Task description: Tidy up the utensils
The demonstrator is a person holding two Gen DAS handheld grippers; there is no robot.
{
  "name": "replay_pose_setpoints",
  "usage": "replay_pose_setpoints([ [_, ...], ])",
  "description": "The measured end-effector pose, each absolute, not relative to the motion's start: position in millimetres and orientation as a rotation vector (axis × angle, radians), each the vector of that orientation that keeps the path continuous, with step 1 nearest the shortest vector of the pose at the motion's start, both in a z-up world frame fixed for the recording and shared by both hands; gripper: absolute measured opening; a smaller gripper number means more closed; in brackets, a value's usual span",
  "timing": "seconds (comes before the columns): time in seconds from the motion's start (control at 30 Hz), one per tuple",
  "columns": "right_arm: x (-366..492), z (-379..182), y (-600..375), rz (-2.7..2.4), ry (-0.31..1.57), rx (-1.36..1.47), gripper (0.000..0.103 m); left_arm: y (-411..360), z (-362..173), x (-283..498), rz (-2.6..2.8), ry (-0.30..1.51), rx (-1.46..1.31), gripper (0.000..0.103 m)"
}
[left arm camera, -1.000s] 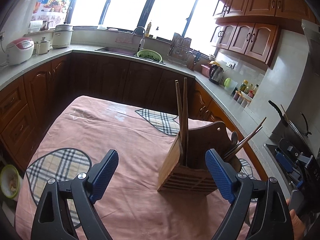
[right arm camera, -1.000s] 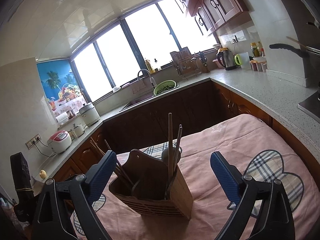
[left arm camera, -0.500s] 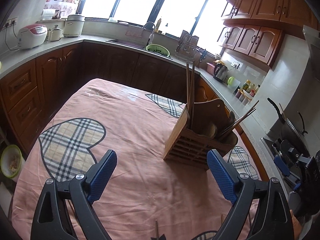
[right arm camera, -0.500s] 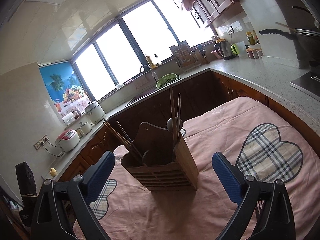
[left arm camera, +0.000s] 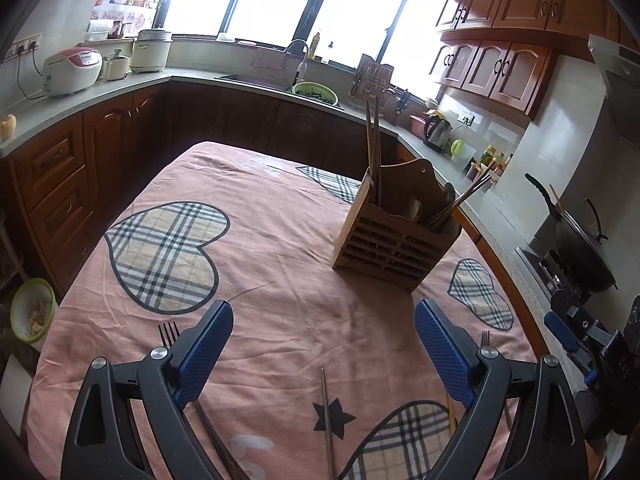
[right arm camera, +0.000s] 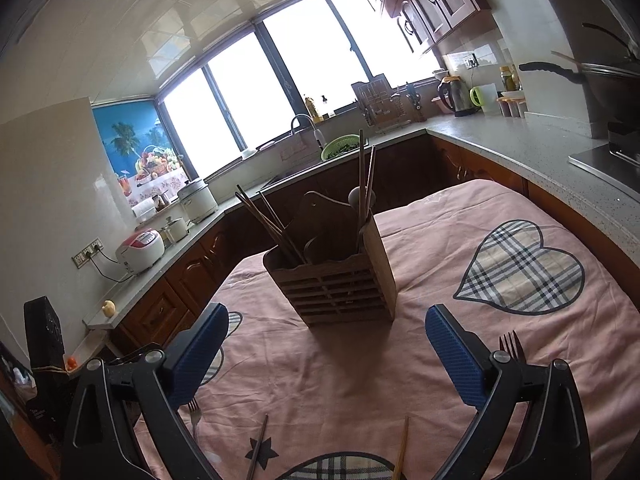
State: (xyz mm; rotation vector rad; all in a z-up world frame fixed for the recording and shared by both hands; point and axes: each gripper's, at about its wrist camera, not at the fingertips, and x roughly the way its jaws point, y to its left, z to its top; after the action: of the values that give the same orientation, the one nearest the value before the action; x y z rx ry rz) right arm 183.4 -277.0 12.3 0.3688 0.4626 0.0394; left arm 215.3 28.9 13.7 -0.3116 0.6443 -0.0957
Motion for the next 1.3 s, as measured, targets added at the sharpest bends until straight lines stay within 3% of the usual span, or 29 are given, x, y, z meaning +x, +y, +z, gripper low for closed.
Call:
replay_pose_setpoints([
  [0.43, 119.4, 4.1, -249.0, 0.038, 0.428, 0.224, 0.102, 22.1, 11.4, 135.8, -0.063, 0.552, -0.18, 0.101],
  [0.97, 44.2, -10.5, -228.1, 0.023, 0.333, 0.1, 0.103, 11.3, -5.3, 44.4, -0.012, 0.402, -0.056, 0.101],
  [1.3, 18.9, 31.7, -216.6, 0.028, 0.25, 0.054, 0.103, 10.5, 16.1, 27.9, -0.04, 0.416, -0.071, 0.102],
])
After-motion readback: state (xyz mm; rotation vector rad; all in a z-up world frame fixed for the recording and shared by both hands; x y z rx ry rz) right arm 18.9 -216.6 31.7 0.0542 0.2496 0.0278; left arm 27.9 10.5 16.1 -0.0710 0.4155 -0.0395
